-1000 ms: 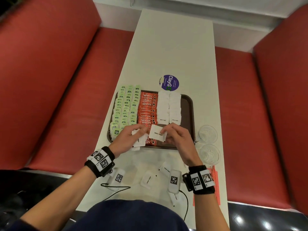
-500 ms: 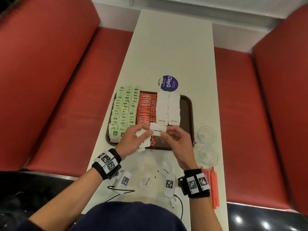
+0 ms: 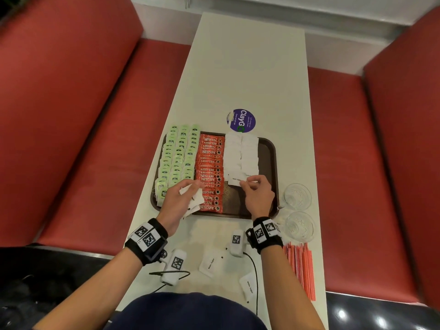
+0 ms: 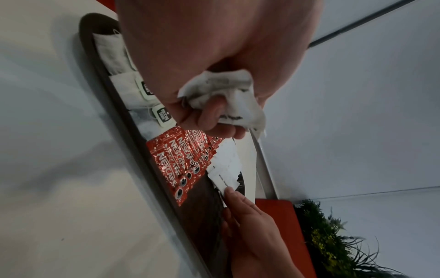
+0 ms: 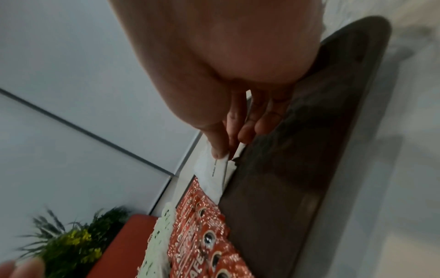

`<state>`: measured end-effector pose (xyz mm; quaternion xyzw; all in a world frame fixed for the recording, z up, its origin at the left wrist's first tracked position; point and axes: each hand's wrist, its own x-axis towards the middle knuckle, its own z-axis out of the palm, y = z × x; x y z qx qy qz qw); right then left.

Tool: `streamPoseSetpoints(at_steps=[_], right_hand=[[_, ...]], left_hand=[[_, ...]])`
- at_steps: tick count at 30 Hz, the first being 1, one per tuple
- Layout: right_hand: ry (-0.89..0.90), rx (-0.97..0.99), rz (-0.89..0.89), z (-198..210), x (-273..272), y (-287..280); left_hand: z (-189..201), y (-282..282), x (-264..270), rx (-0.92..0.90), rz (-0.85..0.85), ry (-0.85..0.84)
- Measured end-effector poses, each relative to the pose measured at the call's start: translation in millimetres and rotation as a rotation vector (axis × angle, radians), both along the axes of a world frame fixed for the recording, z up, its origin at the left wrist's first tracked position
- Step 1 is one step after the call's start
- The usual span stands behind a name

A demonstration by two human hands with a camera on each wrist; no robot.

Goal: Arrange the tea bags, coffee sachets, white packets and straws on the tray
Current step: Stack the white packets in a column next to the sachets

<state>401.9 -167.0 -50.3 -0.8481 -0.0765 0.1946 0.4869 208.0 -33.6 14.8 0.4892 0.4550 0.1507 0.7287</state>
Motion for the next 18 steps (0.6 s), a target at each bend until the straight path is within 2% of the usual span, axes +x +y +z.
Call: streamPoseSetpoints(at_steps=[8,18], right_hand=[[-0.039,-0.108,0.082,-17,-2,18],[-0.334,-0.324,0.176,-13,-10,25]], left_hand=[[1,3,-2,-0.020,0.005,0.015],[0,3,-1,-0.057,-0.046,0.006]])
